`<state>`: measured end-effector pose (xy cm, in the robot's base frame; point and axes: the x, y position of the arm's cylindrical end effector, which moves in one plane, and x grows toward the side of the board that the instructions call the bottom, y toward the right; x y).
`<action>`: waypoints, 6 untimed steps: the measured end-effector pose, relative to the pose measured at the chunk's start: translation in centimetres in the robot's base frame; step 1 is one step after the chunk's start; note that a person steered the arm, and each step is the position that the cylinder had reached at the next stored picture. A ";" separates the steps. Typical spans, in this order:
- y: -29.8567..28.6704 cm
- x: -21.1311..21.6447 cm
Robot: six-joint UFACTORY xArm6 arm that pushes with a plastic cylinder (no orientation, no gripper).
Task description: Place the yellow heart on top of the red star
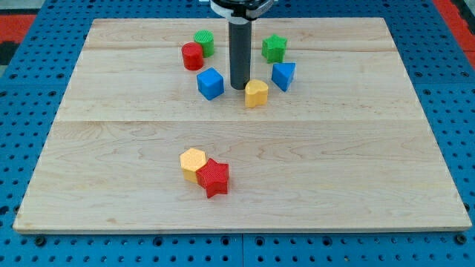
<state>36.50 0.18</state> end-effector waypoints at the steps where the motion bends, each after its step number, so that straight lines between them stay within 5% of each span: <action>1: 0.6 -2.8; 5: 6.4 6.9; 6: 1.9 10.7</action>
<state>47.20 2.05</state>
